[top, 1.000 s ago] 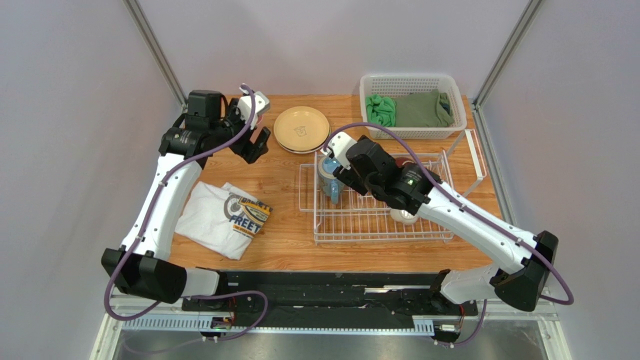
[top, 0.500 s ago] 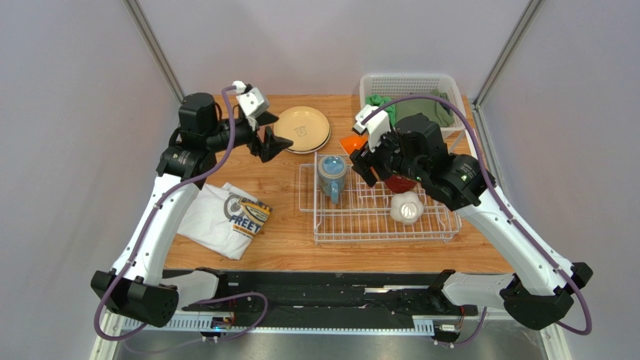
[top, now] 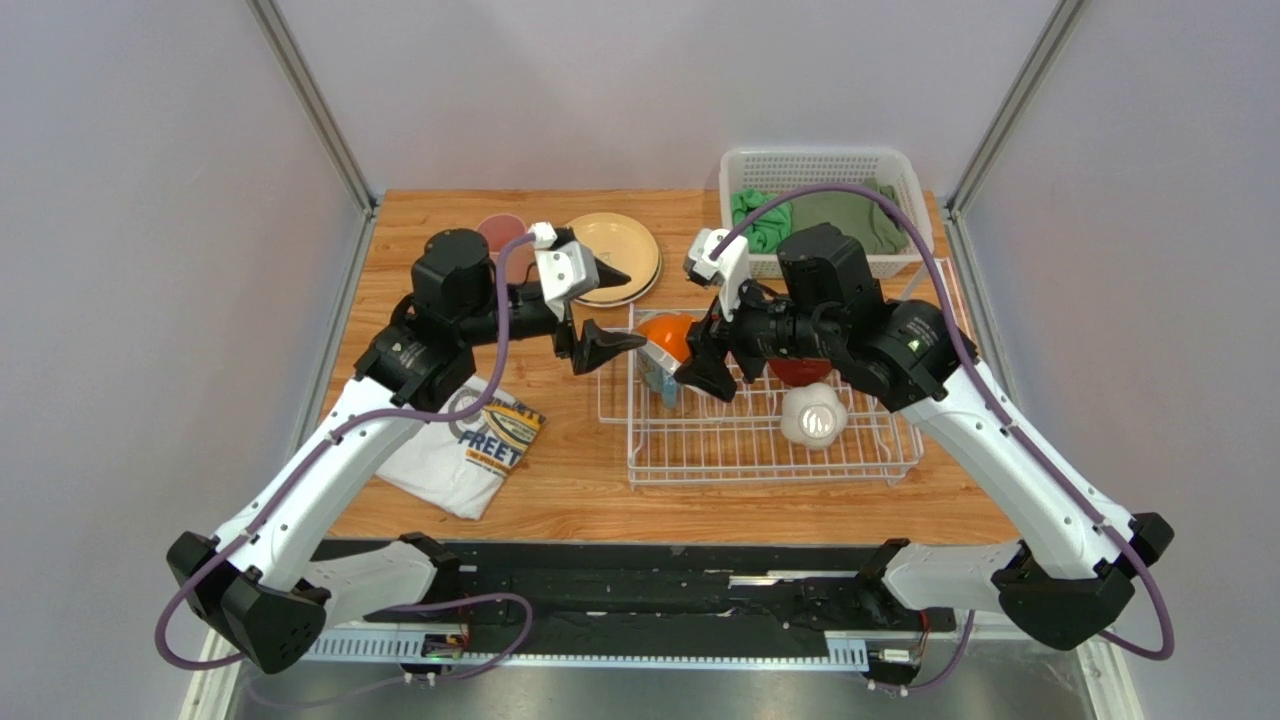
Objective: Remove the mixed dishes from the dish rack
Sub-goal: Pick up the bowl from the dish rack.
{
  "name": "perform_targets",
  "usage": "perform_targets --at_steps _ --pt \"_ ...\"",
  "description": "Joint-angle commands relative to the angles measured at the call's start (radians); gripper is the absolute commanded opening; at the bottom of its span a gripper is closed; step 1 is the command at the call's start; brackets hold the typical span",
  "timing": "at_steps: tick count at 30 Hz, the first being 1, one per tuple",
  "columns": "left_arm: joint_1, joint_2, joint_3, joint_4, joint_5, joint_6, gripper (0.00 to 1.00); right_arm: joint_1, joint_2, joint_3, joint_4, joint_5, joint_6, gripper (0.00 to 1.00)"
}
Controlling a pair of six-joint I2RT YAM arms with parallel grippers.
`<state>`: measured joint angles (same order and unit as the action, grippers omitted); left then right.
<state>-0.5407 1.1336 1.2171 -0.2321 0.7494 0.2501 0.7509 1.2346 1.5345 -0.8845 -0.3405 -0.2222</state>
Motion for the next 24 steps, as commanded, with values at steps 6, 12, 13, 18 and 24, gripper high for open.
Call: perform_targets --at_steps 6,12,13,18,24 --pt "-0.021 -0.07 -0.059 0.05 -0.019 0.113 0.84 -0.031 0.003 0.079 0.036 -0.106 0.03 0.34" --pt "-0.034 -0.077 -0.076 0.053 -0.038 0.127 0.84 -0.036 0.009 0.095 0.029 -0.172 0.046 0.34" --pt "-0.038 -0.071 -0.077 0.059 -0.041 0.126 0.84 -0.038 0.011 0.096 0.028 -0.179 0.047 0.34" --pt "-0.064 -0.048 -0.062 0.08 -0.084 0.066 0.79 -0.039 0.028 0.101 0.03 -0.227 0.057 0.34" --pt "-0.082 -0.018 -0.051 0.094 -0.111 0.028 0.6 -0.039 0.032 0.107 0.03 -0.256 0.063 0.35"
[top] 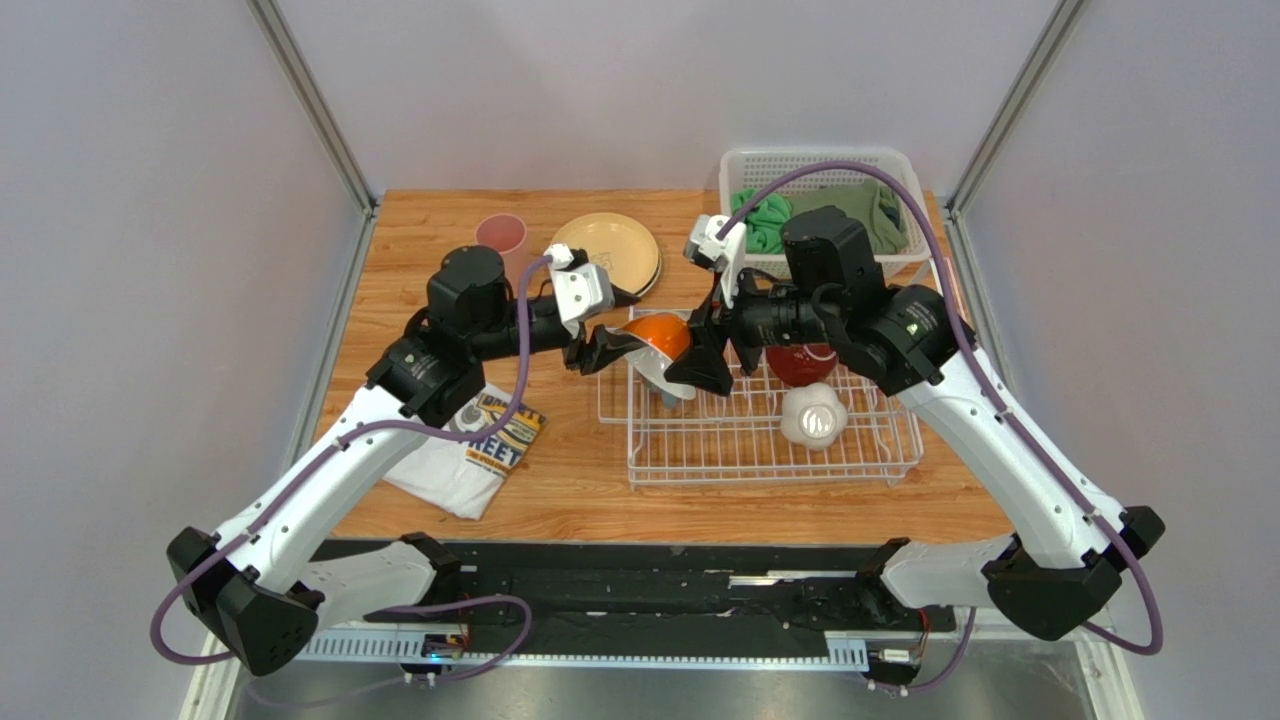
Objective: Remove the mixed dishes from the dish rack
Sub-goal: Pick up the bowl from the dish rack.
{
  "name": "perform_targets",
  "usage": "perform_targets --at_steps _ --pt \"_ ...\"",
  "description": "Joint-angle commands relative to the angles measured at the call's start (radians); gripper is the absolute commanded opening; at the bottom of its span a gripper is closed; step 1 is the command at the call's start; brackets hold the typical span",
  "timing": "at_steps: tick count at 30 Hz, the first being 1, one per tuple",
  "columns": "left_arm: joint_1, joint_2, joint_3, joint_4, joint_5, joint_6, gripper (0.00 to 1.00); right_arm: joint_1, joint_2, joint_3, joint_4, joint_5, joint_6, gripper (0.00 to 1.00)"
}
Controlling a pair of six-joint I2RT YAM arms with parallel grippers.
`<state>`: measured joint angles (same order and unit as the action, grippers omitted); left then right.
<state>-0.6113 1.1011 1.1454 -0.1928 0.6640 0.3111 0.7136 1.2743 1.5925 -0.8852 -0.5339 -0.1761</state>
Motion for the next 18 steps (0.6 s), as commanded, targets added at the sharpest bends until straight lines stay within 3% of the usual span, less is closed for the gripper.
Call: perform_targets --at_steps 1,6,7,13,18 --pt "-0.013 0.017 0.02 0.055 -0.027 -0.035 0.56 -0.002 -0.007 0.047 0.032 -0.066 0.018 0.35" --pt "-0.018 0.025 0.024 0.058 -0.027 -0.046 0.36 -0.002 -0.009 0.046 0.034 -0.077 0.021 0.36" --pt "-0.019 0.025 0.024 0.059 -0.029 -0.047 0.25 -0.002 -0.007 0.044 0.034 -0.08 0.021 0.37" --pt "-0.019 0.014 0.028 0.053 -0.09 -0.05 0.0 -0.002 -0.01 0.018 0.041 -0.083 0.018 0.51" --pt "-0.018 -0.004 0.027 0.049 -0.182 -0.04 0.0 -0.002 -0.03 -0.006 0.049 -0.018 0.012 0.66"
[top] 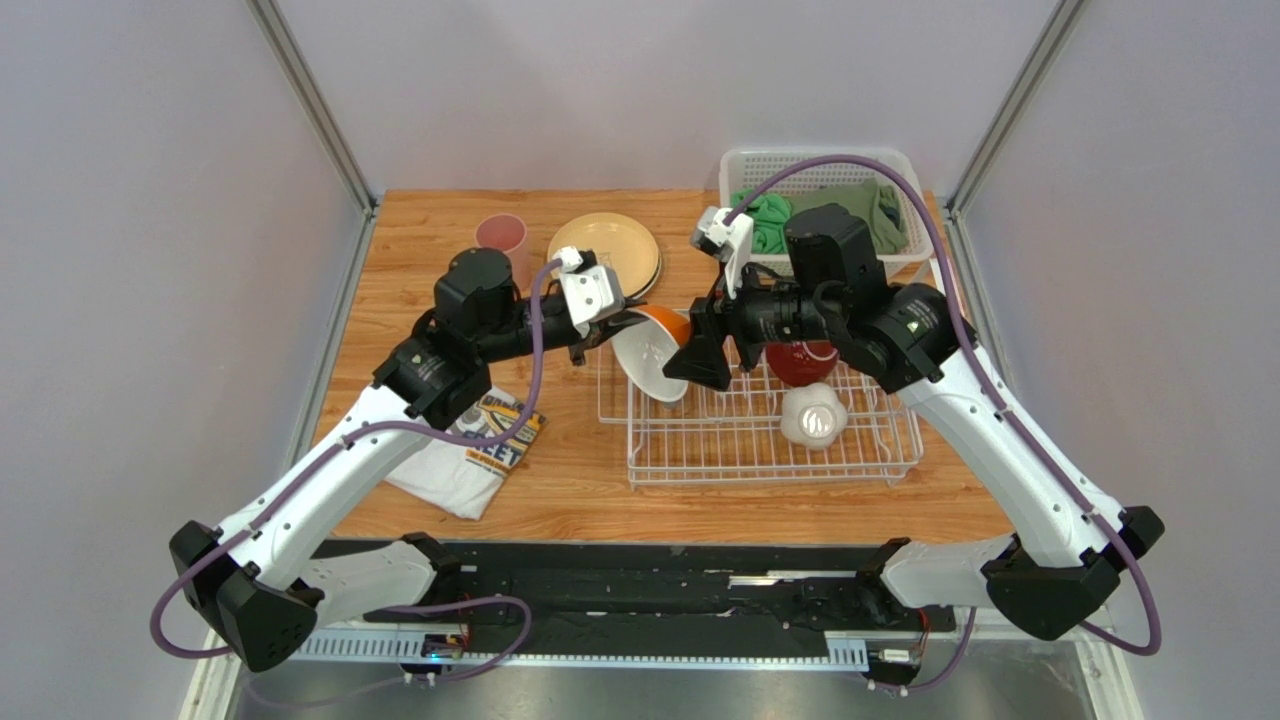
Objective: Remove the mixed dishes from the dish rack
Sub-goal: Pick up the bowl from the dish rack.
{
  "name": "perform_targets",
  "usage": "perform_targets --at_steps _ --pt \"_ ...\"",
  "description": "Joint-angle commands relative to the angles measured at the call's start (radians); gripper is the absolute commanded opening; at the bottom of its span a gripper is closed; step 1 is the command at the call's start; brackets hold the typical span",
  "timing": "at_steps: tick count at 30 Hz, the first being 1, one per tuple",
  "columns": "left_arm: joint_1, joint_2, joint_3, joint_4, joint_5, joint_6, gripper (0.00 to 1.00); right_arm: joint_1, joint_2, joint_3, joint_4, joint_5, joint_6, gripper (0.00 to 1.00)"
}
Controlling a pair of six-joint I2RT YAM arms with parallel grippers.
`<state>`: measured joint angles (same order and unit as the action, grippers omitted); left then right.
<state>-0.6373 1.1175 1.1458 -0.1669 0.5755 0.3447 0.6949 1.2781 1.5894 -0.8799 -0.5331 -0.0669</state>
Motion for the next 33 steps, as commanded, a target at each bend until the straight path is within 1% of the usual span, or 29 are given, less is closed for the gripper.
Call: perform_targets --at_steps 1,4,5,11,16,18,20,22,23,24,25,27,29,30,32,33 --pt "0.007 -0.021 0.026 0.023 -0.109 -0.073 0.0 0.017 -0.039 -0.006 0.045 -0.004 -0.097 0.67" --pt "0.007 -0.034 0.028 0.018 -0.161 -0.066 0.0 0.017 -0.051 -0.014 0.052 0.064 -0.096 0.71" --pt "0.007 -0.036 0.026 0.017 -0.175 -0.056 0.0 0.017 -0.052 -0.017 0.058 0.111 -0.094 0.74" --pt "0.008 -0.07 0.014 0.007 -0.206 -0.038 0.0 0.017 -0.065 -0.037 0.078 0.251 -0.09 0.79" --pt "0.027 -0.09 0.005 -0.002 -0.258 -0.021 0.0 0.018 -0.075 -0.037 0.096 0.375 -0.088 0.8" --pt "0.042 -0.094 0.002 -0.013 -0.319 -0.021 0.0 0.017 -0.085 -0.04 0.104 0.419 -0.093 0.8" --pt "0.083 -0.09 0.008 -0.034 -0.365 -0.041 0.0 0.012 -0.091 -0.051 0.11 0.464 -0.1 0.8" --pt "0.154 -0.075 0.032 -0.071 -0.387 -0.079 0.0 0.011 -0.1 -0.058 0.12 0.504 -0.106 0.8" --pt "0.181 -0.05 0.067 -0.124 -0.388 -0.094 0.0 0.008 -0.102 -0.066 0.125 0.516 -0.109 0.8" --pt "0.236 -0.036 0.083 -0.147 -0.388 -0.108 0.0 0.008 -0.1 -0.069 0.125 0.528 -0.114 0.8" --pt "0.261 -0.024 0.115 -0.17 -0.385 -0.131 0.0 0.009 -0.097 -0.071 0.127 0.566 -0.114 0.8" --pt "0.327 0.013 0.14 -0.236 -0.384 -0.144 0.0 0.005 -0.094 -0.085 0.128 0.579 -0.119 0.8" --pt "0.364 0.06 0.179 -0.304 -0.379 -0.147 0.0 0.0 -0.092 -0.104 0.14 0.591 -0.122 0.8" --pt "0.405 0.08 0.195 -0.324 -0.373 -0.153 0.0 0.0 -0.089 -0.112 0.147 0.594 -0.126 0.8" --pt "0.451 0.148 0.239 -0.385 -0.327 -0.154 0.0 -0.001 -0.082 -0.127 0.154 0.611 -0.136 0.8" --pt "0.499 0.172 0.253 -0.401 -0.315 -0.153 0.0 -0.001 -0.08 -0.15 0.173 0.622 -0.137 0.8"
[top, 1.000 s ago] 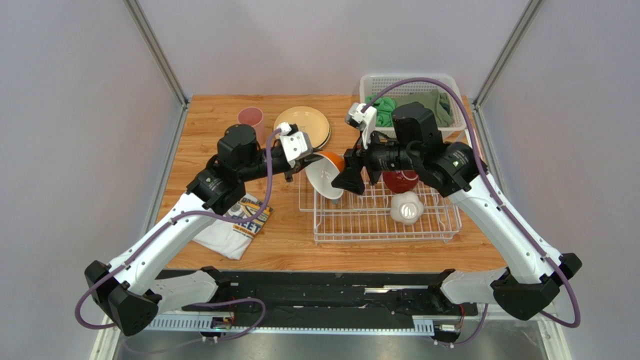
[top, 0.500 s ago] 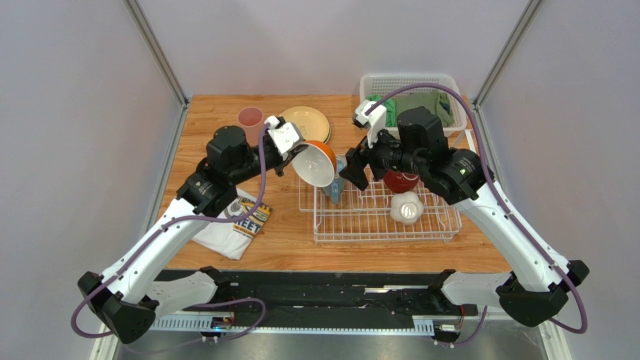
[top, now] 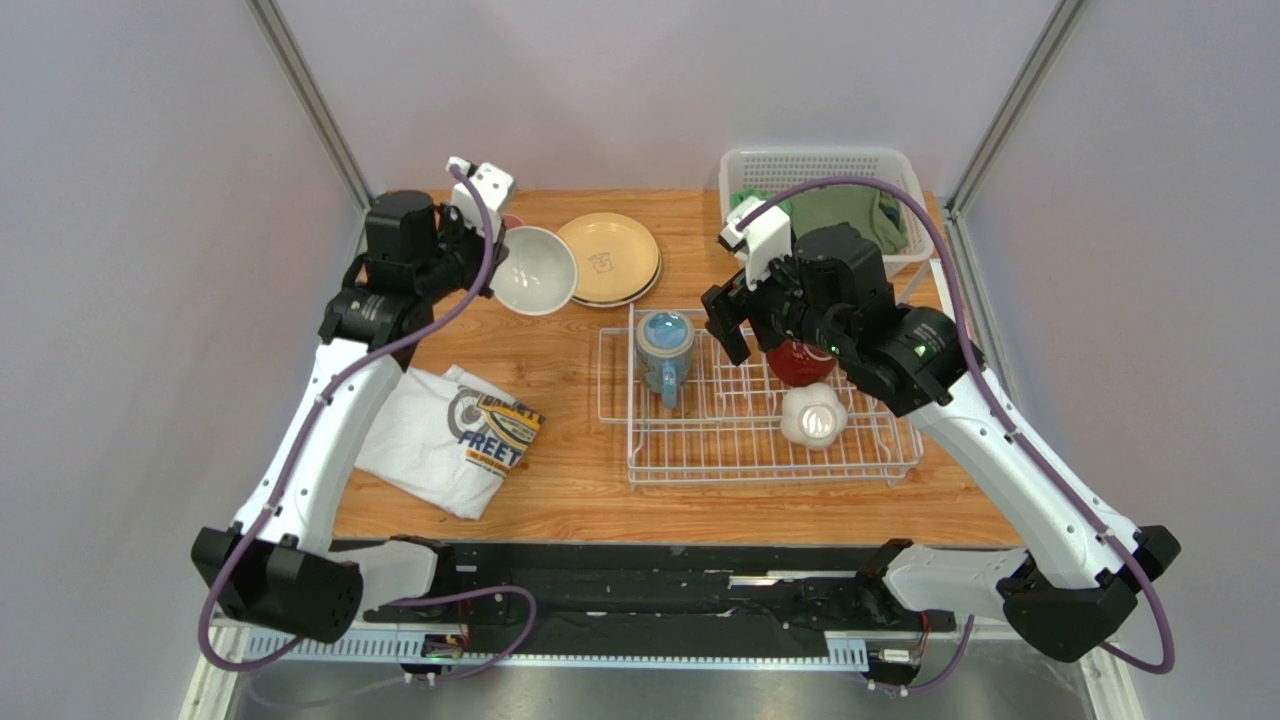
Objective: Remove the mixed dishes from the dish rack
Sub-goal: Pick up the bowl from the dish rack, then place the bowl at the center of the board.
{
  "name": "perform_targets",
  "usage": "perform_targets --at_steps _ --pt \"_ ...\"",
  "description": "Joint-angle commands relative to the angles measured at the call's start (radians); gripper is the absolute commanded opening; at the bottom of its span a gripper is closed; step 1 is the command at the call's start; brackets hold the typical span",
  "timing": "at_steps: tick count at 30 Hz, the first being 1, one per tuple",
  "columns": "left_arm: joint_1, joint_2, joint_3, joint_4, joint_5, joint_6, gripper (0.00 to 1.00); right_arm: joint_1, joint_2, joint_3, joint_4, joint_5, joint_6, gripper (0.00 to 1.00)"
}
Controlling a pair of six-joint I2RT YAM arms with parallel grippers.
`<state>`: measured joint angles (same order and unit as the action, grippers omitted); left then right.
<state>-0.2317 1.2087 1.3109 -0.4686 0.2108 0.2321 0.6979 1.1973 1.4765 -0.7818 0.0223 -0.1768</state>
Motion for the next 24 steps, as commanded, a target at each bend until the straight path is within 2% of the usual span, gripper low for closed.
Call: perform_targets --at_steps 1,8,16,24 --pt "0.115 0.128 0.112 -0.122 0.073 -0.039 0.0 -0.012 0.005 -0.047 0.084 0.076 -0.032 0.81" --pt "0.274 0.357 0.235 -0.223 0.108 -0.014 0.0 -0.04 0.016 -0.117 0.13 0.11 -0.055 0.8" --pt "0.345 0.623 0.401 -0.356 0.107 0.021 0.0 -0.072 0.028 -0.183 0.165 0.091 -0.062 0.8" --pt "0.387 0.75 0.455 -0.423 0.13 0.058 0.0 -0.08 0.03 -0.22 0.182 0.079 -0.075 0.8"
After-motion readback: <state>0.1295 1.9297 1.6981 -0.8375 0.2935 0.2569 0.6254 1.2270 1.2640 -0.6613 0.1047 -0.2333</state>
